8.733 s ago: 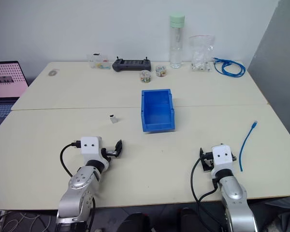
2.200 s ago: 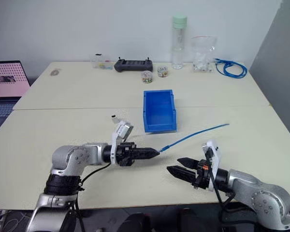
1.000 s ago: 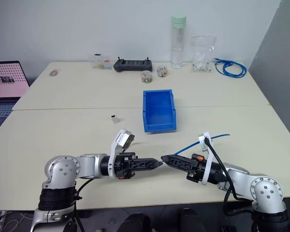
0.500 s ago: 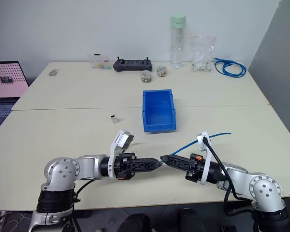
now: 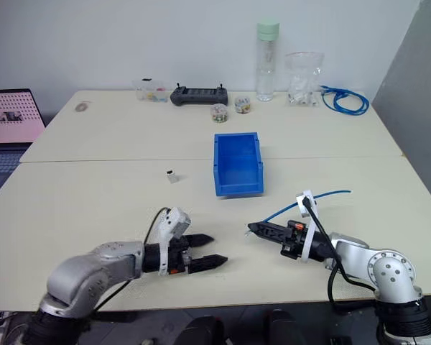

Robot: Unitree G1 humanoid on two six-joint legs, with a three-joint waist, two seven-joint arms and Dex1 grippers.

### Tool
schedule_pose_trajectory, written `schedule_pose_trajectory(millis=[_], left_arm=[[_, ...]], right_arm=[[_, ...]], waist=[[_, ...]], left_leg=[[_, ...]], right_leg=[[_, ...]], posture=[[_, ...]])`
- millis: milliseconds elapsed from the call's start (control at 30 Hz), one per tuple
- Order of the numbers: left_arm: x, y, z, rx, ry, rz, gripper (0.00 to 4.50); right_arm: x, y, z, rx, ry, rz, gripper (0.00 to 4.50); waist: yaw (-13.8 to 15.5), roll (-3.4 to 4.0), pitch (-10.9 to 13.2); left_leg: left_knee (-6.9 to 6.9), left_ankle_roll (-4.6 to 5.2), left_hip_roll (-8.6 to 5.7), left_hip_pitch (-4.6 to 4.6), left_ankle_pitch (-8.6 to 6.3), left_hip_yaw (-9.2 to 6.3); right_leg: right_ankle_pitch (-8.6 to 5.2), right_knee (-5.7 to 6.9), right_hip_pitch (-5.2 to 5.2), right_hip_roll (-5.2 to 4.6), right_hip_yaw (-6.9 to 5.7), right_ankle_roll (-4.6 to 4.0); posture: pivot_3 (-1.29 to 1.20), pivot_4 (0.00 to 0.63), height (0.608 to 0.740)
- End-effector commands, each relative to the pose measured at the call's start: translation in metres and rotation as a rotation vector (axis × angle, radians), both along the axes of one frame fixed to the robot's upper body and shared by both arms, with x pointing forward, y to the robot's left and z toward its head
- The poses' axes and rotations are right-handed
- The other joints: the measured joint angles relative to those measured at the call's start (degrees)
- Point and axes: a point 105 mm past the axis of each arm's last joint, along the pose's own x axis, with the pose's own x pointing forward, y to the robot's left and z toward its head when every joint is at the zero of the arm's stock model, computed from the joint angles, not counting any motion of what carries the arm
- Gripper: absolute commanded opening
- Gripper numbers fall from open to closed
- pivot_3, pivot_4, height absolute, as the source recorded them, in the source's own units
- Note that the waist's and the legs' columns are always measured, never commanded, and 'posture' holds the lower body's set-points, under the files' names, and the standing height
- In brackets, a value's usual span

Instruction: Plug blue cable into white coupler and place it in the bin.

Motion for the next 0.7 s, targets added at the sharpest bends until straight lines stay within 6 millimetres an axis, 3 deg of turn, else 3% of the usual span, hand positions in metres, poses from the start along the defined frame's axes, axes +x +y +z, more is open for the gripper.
schedule_pose_trajectory(millis=[33, 233, 433, 700], left_arm=[[0.047, 0.051, 0.005, 0.126, -0.214, 0.500, 4.49], [0.073, 0.069, 0.003, 0.135, -0.267, 0.913, 4.49], [0.095, 0.056, 0.002, 0.093, -0.296, 0.963, 4.49], [0.120, 0.063, -0.003, 0.043, -0.283, 1.048, 4.49]], right_arm=[[0.005, 0.000, 0.014, 0.029, -0.064, 0.000, 0.18], [0.011, 0.001, 0.014, 0.010, -0.081, 0.007, 0.18], [0.013, -0.001, 0.014, -0.005, -0.089, 0.002, 0.18], [0.011, -0.003, 0.013, -0.017, -0.095, -0.013, 0.18]], waist=[[0.20, 0.02, -0.02], [0.63, -0.08, 0.02], [0.71, -0.14, -0.01], [0.70, -0.15, -0.01]], left_leg=[[0.00, 0.00, 0.03, -0.02, 0.00, -0.03], [0.04, 0.00, 0.02, -0.12, 0.00, -0.04], [0.07, 0.00, -0.04, -0.15, 0.00, -0.02], [0.10, 0.01, -0.06, -0.13, 0.01, -0.04]], right_leg=[[0.04, -0.02, -0.01, 0.01, -0.04, -0.05], [0.15, 0.01, -0.04, 0.03, -0.12, -0.16], [0.19, 0.03, -0.04, 0.02, -0.12, -0.14], [0.18, 0.10, -0.03, 0.05, -0.18, -0.12]], posture=[[0.00, 0.150, 0.740], [0.00, 0.150, 0.740], [0.00, 0.150, 0.740], [0.00, 0.150, 0.740]])
